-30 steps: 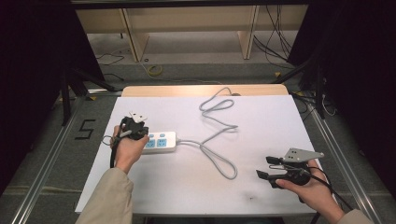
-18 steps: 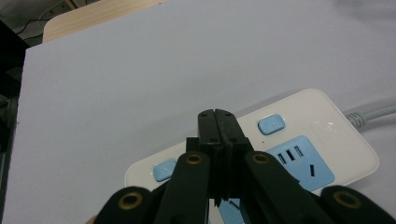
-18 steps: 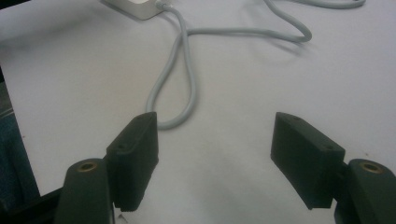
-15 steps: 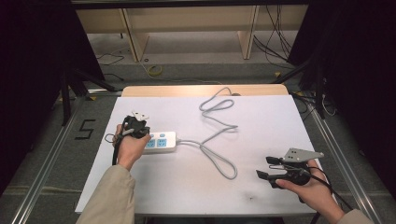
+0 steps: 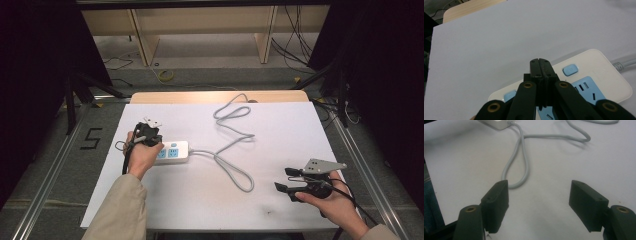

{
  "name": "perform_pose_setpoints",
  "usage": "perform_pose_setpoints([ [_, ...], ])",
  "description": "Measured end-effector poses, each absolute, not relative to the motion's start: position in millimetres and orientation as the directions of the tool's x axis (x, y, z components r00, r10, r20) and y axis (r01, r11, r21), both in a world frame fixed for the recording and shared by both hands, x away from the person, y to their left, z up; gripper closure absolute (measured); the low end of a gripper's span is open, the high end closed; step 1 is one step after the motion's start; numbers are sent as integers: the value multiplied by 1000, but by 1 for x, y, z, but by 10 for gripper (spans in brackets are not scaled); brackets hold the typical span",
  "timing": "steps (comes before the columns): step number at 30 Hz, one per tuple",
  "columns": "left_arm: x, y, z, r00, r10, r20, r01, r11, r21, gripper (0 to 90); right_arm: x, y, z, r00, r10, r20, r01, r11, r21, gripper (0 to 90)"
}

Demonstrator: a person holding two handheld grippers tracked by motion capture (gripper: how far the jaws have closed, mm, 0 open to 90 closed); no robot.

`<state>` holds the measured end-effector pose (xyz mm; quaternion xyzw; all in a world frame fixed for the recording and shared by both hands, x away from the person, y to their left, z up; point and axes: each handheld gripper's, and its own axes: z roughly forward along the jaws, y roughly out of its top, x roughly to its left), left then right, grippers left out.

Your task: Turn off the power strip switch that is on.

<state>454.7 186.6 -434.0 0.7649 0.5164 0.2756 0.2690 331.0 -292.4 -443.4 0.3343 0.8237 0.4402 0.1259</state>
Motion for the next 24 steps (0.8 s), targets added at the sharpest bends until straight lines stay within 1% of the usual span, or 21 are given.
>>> perform_pose_setpoints([
  [15, 462, 185, -440, 315, 940, 129, 663, -316, 679, 898, 331, -292, -444, -743, 664, 87, 442, 388, 809, 325],
  [24, 466, 186, -444, 314, 940, 136, 670, -321, 669, 898, 331, -292, -444, -743, 663, 89, 443, 389, 808, 325],
])
